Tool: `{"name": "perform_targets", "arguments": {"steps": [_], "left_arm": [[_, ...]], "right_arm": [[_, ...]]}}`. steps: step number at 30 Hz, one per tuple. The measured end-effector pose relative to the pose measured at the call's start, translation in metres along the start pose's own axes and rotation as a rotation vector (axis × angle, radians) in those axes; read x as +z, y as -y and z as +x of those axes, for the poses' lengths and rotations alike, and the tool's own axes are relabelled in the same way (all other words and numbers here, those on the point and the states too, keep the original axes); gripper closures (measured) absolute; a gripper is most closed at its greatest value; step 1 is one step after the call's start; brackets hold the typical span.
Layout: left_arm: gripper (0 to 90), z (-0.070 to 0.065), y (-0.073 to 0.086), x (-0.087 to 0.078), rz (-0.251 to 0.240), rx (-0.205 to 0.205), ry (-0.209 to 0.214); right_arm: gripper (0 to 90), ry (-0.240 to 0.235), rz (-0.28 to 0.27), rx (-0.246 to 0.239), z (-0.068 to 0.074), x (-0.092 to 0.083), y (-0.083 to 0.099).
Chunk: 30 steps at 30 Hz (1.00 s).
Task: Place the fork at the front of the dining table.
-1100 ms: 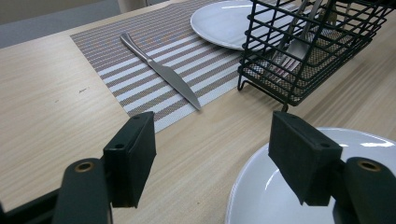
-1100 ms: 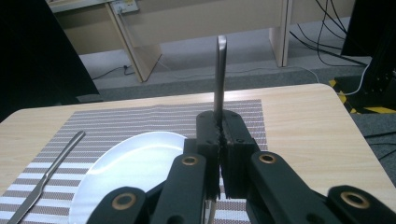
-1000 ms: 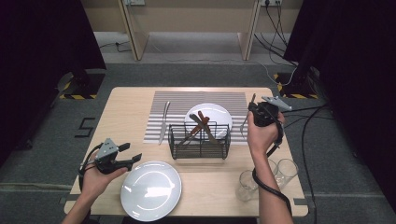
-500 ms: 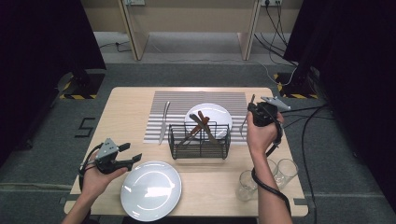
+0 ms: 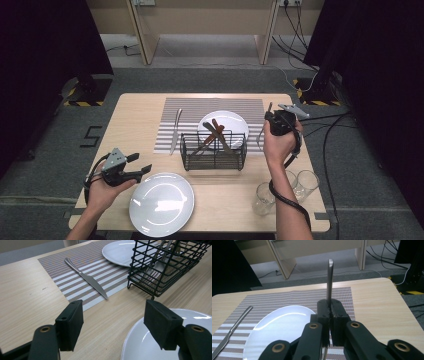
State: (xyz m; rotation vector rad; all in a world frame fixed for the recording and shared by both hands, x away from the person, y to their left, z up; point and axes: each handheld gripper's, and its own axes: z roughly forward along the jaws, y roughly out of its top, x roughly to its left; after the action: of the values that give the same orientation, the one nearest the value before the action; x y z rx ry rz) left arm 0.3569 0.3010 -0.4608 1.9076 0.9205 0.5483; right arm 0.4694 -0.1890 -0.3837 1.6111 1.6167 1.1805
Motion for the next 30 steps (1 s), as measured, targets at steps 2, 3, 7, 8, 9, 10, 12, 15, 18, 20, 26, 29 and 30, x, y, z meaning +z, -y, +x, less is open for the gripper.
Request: {"name": "perform_targets", "arguments": {"steps": [2,3,7,8,9,10,12,15,18,20,26,29,30], "left_arm": [[31.7,0.000,0.000,0.000,0.000,0.001,0.001],[31.7,0.000,0.000,0.000,0.000,0.001,0.001],[31.7,0.000,0.000,0.000,-0.001,0.002,0.001],[31.7,0.000,0.000,0.000,0.000,0.002,0.001],[31.7,0.000,0.000,0.000,0.000,0.001,0.001],[31.7,0.000,0.000,0.000,0.000,0.001,0.001],[31.7,0.000,0.000,0.000,0.002,0.001,0.002],[31.7,0.000,0.000,0.001,0.003,0.001,0.003],[31.7,-0.001,0.001,0.001,0.003,-0.001,0.004],[31.7,-0.001,0.000,0.001,0.004,0.000,0.004],[31.7,-0.001,0.000,0.001,0.003,0.002,0.003],[31.7,-0.001,0.001,0.000,0.003,0.001,0.003],[31.7,-0.001,0.001,0.001,0.003,0.001,0.003]], "right_arm": [[87.4,-0.001,0.005,-0.001,0.000,0.001,0.001],[87.4,0.001,0.006,-0.002,0.000,0.002,0.001],[87.5,0.002,0.012,-0.001,0.000,0.003,0.003],[87.4,0.003,0.014,0.000,0.000,0.004,0.004],[87.4,0.003,0.015,0.000,0.000,0.005,0.005],[87.5,0.004,0.018,0.003,0.000,0.005,0.005],[87.4,0.006,0.024,0.002,-0.001,0.006,0.006],[87.4,0.009,0.030,0.001,-0.001,0.008,0.007],[87.4,0.011,0.035,0.002,0.000,0.009,0.009],[87.4,0.012,0.035,0.003,-0.001,0.010,0.009],[87.4,0.013,0.041,0.007,-0.001,0.012,0.010],[87.4,0.015,0.045,0.003,-0.001,0.013,0.011],[87.4,0.016,0.047,0.003,-0.002,0.013,0.011]]}}
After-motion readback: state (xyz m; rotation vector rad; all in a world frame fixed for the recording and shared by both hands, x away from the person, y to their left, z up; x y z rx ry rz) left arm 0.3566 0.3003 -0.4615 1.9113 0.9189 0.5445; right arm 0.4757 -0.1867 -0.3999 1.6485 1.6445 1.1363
